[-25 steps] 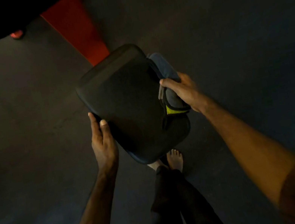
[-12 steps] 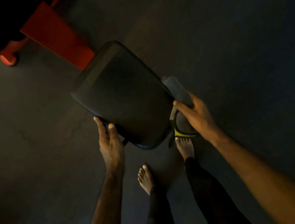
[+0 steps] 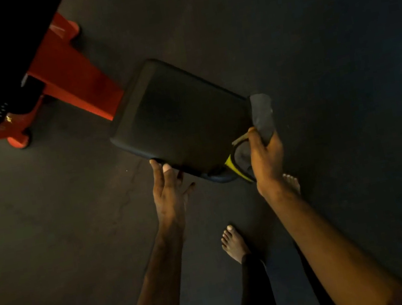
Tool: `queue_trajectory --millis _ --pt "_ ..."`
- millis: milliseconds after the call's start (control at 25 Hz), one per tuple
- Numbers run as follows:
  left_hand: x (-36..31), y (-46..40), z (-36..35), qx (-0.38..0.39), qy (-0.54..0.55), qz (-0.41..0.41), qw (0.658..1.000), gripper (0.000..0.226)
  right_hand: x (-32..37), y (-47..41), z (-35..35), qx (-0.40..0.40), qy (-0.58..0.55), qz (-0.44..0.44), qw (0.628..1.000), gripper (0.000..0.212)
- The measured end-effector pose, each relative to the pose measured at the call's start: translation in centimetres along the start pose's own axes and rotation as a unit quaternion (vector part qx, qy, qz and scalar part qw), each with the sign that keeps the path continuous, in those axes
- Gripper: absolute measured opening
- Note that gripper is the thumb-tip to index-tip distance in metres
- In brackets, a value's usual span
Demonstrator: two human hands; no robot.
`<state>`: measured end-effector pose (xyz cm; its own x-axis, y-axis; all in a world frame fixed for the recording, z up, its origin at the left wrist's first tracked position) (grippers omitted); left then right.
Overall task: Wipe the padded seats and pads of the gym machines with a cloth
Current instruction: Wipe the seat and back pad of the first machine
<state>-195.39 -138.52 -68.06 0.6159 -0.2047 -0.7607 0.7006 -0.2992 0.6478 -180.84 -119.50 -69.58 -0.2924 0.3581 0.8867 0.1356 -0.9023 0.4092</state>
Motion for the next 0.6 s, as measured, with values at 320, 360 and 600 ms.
queue_trajectory --millis 320,360,600 --pt "-1.7 0.9 1.8 0.04 -0.095 -0.021 0.994 0.048 -4.2 6.0 -0.5 -0.053 0.014 -0.03 0.998 0.073" --pt "-2.4 1.0 2.2 0.046 -0.118 -0.031 0.991 0.043 -3.7 5.4 -0.7 -0.066 0.016 -0.043 0.997 0.073" --pt "-12.1 5.4 2.2 0.058 -0.165 -0.106 0.979 0.05 -1.7 12.0 0.6 -0.04 -0.056 -0.153 0.986 0.085"
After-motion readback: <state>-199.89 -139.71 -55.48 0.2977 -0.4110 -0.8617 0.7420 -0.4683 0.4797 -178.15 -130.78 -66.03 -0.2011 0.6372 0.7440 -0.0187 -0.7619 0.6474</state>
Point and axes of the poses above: each hand's wrist, its own y-axis away from the middle knuckle, its own z-axis out of the back of the hand, x = y × z, the point moved 6 cm from there along -y, towards the middle knuckle, and after that the axes turned 2 degrees about -z, right-handed, at the moved point
